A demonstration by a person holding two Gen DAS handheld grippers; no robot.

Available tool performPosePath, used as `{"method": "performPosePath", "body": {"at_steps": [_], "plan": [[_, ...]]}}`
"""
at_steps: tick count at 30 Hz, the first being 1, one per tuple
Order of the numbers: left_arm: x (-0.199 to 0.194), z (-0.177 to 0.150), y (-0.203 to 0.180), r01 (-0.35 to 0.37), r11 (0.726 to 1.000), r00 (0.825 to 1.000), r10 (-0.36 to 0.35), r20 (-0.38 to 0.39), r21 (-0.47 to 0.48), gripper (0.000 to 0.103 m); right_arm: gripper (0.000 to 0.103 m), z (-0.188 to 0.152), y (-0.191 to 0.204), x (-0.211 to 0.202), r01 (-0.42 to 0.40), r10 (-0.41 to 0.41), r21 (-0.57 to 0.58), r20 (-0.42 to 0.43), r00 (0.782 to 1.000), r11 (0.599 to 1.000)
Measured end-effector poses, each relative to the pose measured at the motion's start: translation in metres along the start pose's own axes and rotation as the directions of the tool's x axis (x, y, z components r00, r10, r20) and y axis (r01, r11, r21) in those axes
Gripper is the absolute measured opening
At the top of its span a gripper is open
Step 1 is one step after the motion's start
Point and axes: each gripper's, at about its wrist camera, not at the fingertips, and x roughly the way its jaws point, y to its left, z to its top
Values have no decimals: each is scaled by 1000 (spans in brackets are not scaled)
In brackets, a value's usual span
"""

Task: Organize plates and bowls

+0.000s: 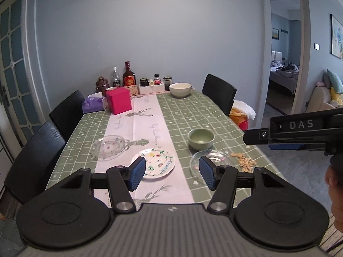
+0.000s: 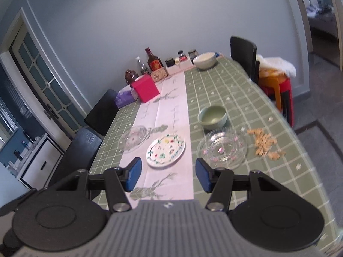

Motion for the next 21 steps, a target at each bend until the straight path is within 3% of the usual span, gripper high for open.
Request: {"method": "performPosePath", "body": {"at_steps": [4, 7, 13, 21], "plan": [[8, 26, -10, 44, 999, 999, -44, 0, 4, 68, 55, 33, -7, 9, 7, -7, -5, 9, 1000, 1000], [19, 46, -17, 49, 999, 999, -49, 11, -6, 68, 55, 55, -14, 26, 57, -57, -9, 14, 998, 998], [64, 85, -21, 72, 996, 997, -73, -5, -60, 68, 56, 93, -26, 66, 93, -93, -1, 11, 996, 996], [154, 120, -29, 3, 996, 998, -10, -69, -89, 68, 57, 133, -48, 136, 169, -170, -20, -38, 985, 985]]}}
